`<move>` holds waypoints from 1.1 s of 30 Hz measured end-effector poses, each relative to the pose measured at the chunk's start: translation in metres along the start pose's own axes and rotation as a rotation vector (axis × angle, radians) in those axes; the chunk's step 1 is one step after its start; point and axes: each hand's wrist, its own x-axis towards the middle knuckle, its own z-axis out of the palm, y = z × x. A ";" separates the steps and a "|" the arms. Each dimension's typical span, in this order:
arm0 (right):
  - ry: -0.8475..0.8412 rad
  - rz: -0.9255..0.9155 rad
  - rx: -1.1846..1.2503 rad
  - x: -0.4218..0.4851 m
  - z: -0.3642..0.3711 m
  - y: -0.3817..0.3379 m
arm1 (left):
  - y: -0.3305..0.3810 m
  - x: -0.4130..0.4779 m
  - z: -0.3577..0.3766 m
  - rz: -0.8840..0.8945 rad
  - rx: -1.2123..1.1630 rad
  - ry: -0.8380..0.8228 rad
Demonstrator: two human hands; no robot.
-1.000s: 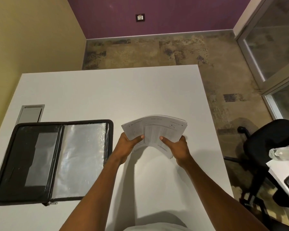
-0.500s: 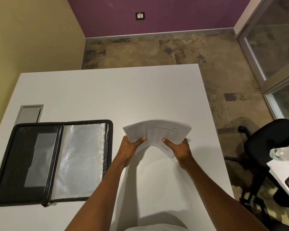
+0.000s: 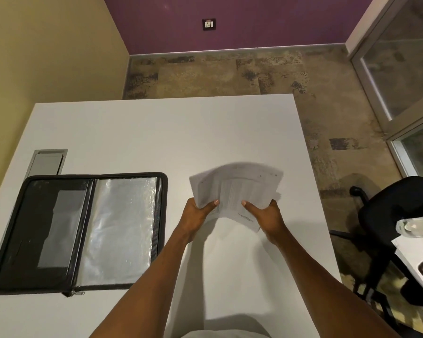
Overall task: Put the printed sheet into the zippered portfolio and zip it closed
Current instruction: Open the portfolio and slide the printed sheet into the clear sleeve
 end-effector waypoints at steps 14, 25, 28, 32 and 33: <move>-0.278 -0.099 -0.185 -0.019 0.049 -0.033 | 0.013 -0.038 -0.072 -0.038 -0.245 -0.066; -0.276 -0.057 -0.201 -0.024 0.174 -0.015 | 0.017 -0.042 -0.209 -0.140 -0.242 0.118; -0.241 -0.019 -0.165 -0.021 0.201 -0.010 | 0.023 -0.030 -0.248 -0.154 -0.193 0.178; -0.178 0.003 -0.117 -0.012 0.227 -0.006 | 0.029 -0.008 -0.290 -0.138 -0.116 0.310; -0.163 0.011 -0.120 -0.009 0.232 -0.006 | 0.029 -0.001 -0.299 -0.114 -0.058 0.346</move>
